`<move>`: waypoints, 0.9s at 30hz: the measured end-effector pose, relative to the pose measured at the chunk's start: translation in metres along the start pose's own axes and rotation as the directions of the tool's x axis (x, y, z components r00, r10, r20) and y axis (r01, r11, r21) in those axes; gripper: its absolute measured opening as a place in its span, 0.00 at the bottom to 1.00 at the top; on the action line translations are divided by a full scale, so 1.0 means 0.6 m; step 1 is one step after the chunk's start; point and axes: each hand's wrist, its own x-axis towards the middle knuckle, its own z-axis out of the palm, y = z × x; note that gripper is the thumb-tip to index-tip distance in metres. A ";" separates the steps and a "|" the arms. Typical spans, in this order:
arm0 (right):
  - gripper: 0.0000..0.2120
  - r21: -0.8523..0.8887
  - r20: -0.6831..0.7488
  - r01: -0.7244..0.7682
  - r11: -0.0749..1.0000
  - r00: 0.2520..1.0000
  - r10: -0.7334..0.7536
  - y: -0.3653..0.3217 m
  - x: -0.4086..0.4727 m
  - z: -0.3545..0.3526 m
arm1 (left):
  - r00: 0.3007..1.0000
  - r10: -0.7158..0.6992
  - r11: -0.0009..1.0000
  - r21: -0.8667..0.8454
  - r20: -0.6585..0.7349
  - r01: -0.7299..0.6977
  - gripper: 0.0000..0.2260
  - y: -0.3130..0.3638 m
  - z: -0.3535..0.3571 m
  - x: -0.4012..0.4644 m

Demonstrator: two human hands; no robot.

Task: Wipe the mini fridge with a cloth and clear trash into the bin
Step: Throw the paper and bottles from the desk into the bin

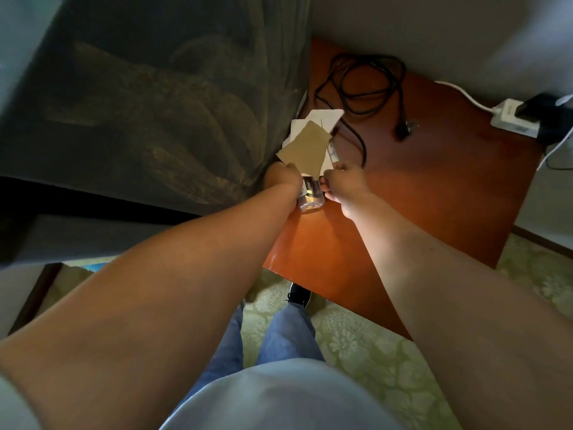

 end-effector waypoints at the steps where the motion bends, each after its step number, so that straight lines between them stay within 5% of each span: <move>1: 0.10 0.020 0.004 0.001 1.000 1.000 -0.001 -0.003 -0.007 -0.001 | 1.000 0.022 0.999 0.028 -0.009 -0.022 0.15 0.000 -0.005 -0.002; 5: 0.09 0.087 0.018 -0.032 0.996 0.999 0.031 -0.011 -0.036 -0.001 | 0.998 0.053 0.998 0.031 -0.014 -0.053 0.16 -0.005 -0.022 -0.018; 10: 0.09 0.054 0.030 -0.089 0.995 0.996 0.087 -0.004 -0.061 -0.007 | 0.996 -0.067 0.993 -0.095 0.062 0.073 0.15 -0.024 -0.032 -0.051; 18: 0.05 0.040 0.000 0.012 0.999 1.000 -0.012 -0.028 -0.043 -0.002 | 0.985 -0.057 0.963 -0.250 0.166 0.098 0.05 -0.015 -0.026 -0.025; 27: 0.04 -0.140 -0.073 0.089 0.986 0.992 -0.100 -0.084 0.056 0.010 | 0.996 -0.071 0.971 -0.223 0.057 0.082 0.14 0.027 0.017 0.027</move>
